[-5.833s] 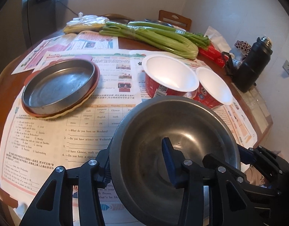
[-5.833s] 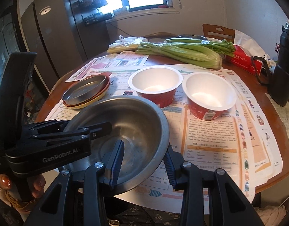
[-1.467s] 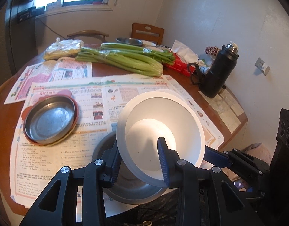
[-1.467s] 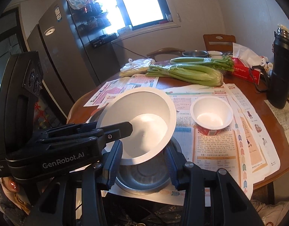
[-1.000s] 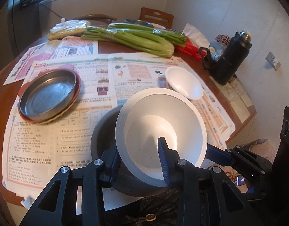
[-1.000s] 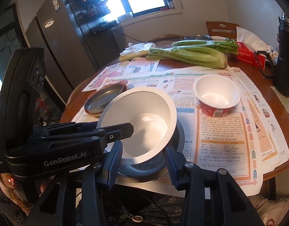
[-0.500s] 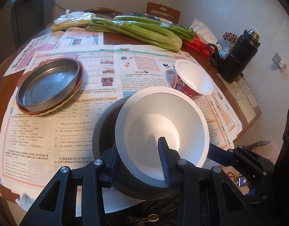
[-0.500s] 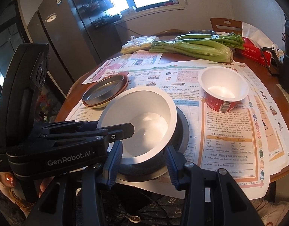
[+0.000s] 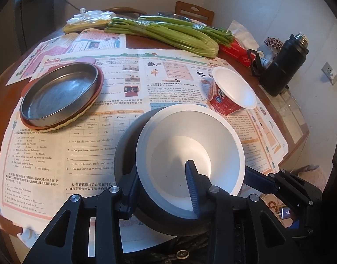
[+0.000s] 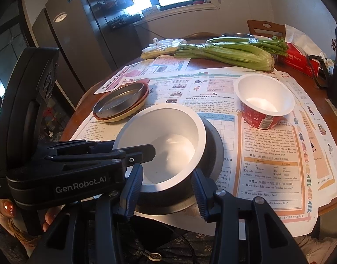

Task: Organize plates and bowls
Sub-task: 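Lower the paper bowl into the steel bowl and open the left gripper, then move the left gripper to the second white paper bowl and grasp its rim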

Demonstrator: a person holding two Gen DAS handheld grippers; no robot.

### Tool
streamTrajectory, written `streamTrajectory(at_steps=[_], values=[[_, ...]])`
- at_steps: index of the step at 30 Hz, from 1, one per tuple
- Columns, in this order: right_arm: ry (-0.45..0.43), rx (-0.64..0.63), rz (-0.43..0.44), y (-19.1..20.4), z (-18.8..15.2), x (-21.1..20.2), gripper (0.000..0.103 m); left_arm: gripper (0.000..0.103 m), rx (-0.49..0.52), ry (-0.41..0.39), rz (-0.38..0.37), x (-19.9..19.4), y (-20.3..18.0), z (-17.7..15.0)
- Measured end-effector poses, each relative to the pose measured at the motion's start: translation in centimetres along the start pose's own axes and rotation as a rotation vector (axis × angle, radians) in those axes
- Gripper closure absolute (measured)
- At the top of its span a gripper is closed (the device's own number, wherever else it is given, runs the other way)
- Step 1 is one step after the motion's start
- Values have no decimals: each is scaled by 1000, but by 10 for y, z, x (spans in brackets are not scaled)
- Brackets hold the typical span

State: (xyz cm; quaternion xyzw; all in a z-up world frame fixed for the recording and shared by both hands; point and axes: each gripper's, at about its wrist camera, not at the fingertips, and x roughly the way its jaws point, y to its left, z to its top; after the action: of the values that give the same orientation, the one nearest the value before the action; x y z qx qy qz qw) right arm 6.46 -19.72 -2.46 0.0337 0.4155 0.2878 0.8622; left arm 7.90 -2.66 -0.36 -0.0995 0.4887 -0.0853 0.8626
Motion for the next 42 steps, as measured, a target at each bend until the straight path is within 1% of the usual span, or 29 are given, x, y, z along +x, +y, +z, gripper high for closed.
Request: streamTrajectory(at_steps=[6, 9, 13, 22, 25, 27, 34, 36, 38, 42], values=[[-2, -2, -1, -2, 0, 3, 58, 63, 5, 1, 29, 3, 1, 0], [-9, 1, -19, -5, 0, 3, 58, 63, 6, 0, 21, 5, 0, 0], [-7, 2, -22, -6, 1, 4, 58, 63, 7, 2, 22, 5, 1, 0], [-7, 12, -19, -8, 2, -1, 58, 62, 7, -8, 45, -5, 1, 4], [-38, 18, -20, -11, 4, -10, 58, 59, 17, -24, 48, -13, -3, 6], [-47, 23, -17, -13, 6, -14, 58, 54, 21, -31, 54, -16, -5, 6], [-78, 34, -13, -18, 8, -25, 58, 51, 33, -60, 59, -26, -13, 9], [-102, 29, -21, -18, 9, -32, 58, 46, 38, -73, 63, -28, -15, 10], [-135, 31, -27, -21, 11, -42, 58, 44, 51, -86, 77, -29, -18, 12], [-179, 56, -41, -32, 15, -56, 58, 43, 51, -86, 78, -28, -21, 14]])
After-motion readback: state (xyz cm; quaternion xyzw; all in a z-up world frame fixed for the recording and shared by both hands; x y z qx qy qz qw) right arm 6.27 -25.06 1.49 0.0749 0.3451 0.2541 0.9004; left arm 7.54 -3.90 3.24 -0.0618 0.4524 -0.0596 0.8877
